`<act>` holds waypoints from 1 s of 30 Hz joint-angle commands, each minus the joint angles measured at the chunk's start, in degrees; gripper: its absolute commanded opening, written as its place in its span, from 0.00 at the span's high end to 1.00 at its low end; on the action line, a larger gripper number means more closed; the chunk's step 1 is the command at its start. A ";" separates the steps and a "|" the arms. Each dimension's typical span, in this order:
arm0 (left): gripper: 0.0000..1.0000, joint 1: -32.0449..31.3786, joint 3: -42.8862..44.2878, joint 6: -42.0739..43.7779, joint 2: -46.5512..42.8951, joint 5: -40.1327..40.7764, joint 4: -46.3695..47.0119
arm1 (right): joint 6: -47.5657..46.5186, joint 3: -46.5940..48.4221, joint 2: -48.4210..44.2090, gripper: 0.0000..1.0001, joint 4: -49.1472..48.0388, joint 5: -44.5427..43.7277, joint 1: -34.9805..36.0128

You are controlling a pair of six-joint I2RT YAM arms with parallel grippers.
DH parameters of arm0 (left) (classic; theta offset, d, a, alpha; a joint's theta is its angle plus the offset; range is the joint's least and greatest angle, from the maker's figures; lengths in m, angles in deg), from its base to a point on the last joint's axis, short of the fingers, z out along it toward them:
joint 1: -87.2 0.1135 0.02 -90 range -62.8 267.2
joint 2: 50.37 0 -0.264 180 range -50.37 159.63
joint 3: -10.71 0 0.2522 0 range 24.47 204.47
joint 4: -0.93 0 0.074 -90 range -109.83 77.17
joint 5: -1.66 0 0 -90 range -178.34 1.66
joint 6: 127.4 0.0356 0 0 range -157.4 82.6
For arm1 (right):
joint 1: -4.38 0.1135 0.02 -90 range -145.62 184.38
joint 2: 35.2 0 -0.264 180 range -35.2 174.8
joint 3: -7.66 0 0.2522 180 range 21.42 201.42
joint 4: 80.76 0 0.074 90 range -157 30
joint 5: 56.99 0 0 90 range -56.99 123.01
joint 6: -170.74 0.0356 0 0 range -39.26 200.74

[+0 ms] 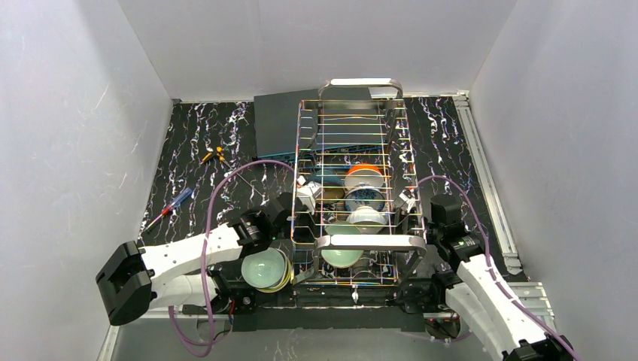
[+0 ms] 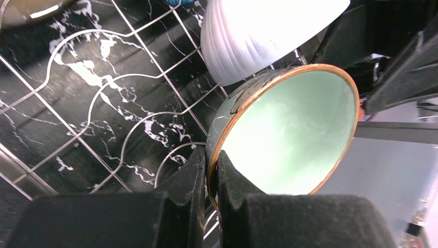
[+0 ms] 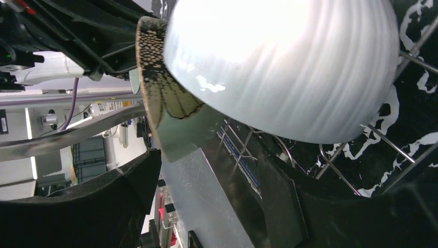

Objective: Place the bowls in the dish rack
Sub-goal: Pick up the bowl from the dish rack.

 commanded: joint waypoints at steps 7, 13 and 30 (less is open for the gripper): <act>1.00 -6.81 0.34 12.05 -2.09 12.99 12.18 | 2.69 2.60 -4.81 0.20 -8.01 4.14 -0.05; 1.00 -8.84 -3.80 13.23 -2.74 12.97 23.03 | 2.30 1.85 -4.66 0.16 -8.89 3.87 -0.03; 1.00 -9.49 -6.90 11.30 -4.04 8.34 37.52 | 1.05 3.19 -2.15 0.04 -10.33 5.02 -0.03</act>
